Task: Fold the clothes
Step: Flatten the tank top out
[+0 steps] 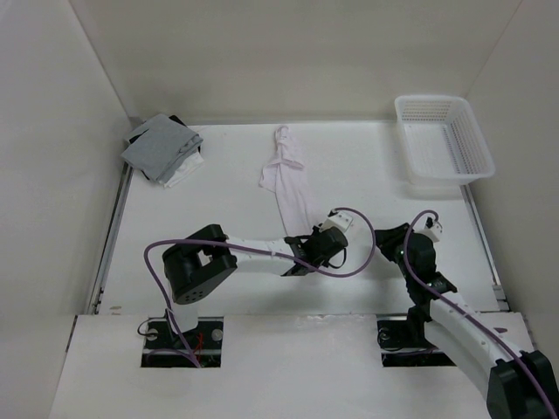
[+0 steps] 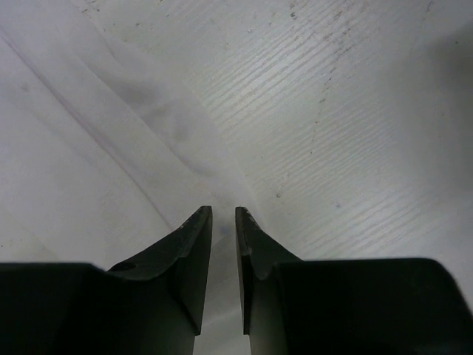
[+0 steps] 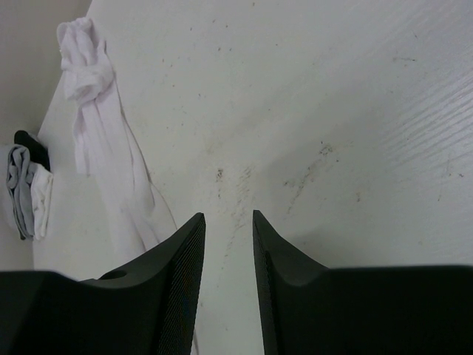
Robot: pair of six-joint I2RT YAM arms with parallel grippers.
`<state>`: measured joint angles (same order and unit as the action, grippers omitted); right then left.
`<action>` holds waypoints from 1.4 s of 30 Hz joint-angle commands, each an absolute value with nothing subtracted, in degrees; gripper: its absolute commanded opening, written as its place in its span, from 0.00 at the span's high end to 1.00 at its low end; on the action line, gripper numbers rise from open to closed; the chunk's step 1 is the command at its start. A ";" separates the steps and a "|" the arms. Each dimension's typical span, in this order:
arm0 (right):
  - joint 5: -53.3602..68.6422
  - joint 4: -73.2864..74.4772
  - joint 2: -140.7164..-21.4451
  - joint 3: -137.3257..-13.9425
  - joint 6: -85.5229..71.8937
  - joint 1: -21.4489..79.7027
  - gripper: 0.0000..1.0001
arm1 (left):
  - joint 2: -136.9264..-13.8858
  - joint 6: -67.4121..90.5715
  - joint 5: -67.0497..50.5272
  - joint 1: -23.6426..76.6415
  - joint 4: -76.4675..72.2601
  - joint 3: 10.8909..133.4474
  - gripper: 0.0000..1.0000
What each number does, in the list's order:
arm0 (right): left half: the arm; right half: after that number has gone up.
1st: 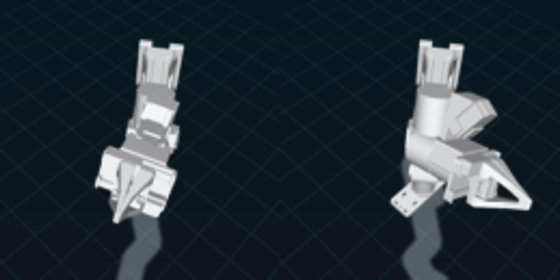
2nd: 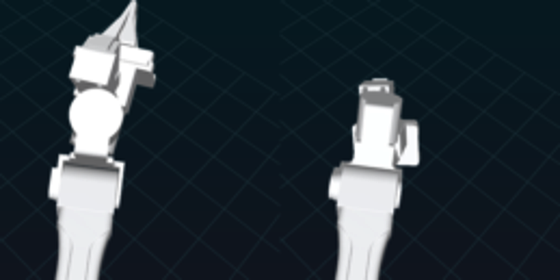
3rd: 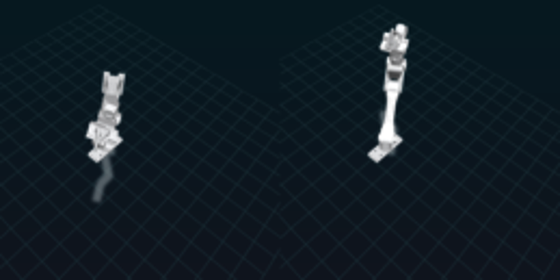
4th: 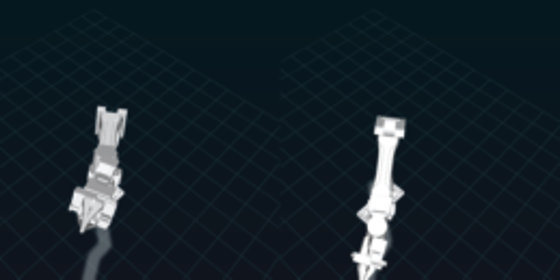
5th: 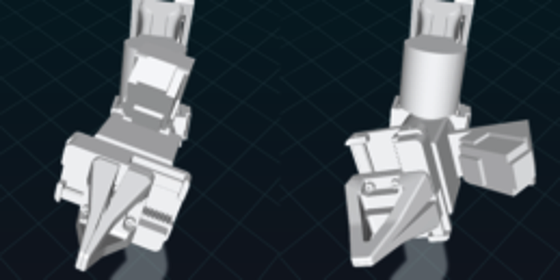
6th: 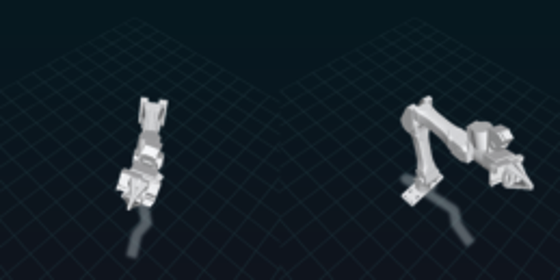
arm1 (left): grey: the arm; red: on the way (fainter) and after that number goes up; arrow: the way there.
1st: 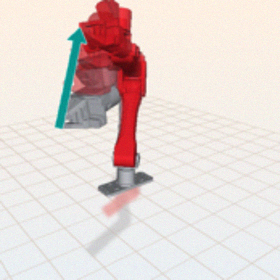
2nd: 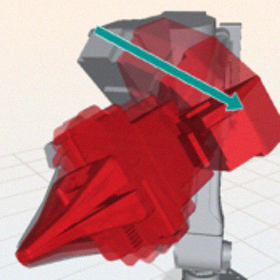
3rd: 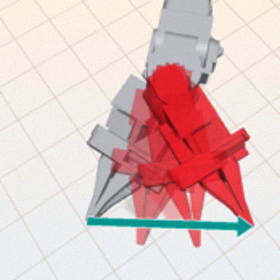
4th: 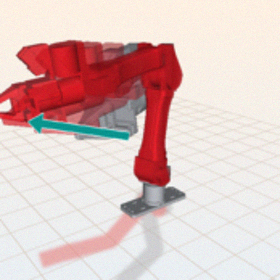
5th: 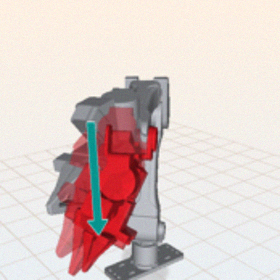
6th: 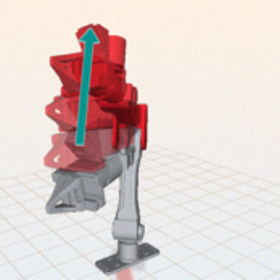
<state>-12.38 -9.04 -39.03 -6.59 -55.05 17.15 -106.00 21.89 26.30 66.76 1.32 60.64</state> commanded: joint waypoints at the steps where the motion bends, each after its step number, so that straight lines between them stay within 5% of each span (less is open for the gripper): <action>1: -11.95 -11.60 -38.59 -6.42 -54.49 18.50 0.63 | -104.33 23.81 24.70 65.61 0.97 60.47 0.85; 13: -12.48 -11.34 -39.02 -6.94 -54.05 20.87 0.60 | -103.97 24.08 24.44 65.08 0.70 58.89 0.80; 19: -12.66 -11.96 -41.39 -7.90 -53.62 22.97 0.59 | -101.61 25.48 24.61 64.99 0.61 58.62 0.92; 26: -8.26 -7.56 -51.15 -14.59 -49.75 32.73 0.67 | -82.12 30.67 25.23 61.66 -1.32 51.34 0.99; 33: -9.22 -7.21 -64.05 -22.05 -52.02 46.35 0.51 | -52.68 41.73 24.62 46.56 1.92 32.90 0.99; 42: -13.88 -4.66 -73.65 -25.49 -57.56 50.84 0.64 | -34.02 52.20 11.87 25.46 10.20 13.81 0.97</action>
<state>-10.55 -6.04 -72.99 -23.42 -54.70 48.90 -35.79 47.40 17.89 29.04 7.86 16.78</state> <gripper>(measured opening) 0.359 0.026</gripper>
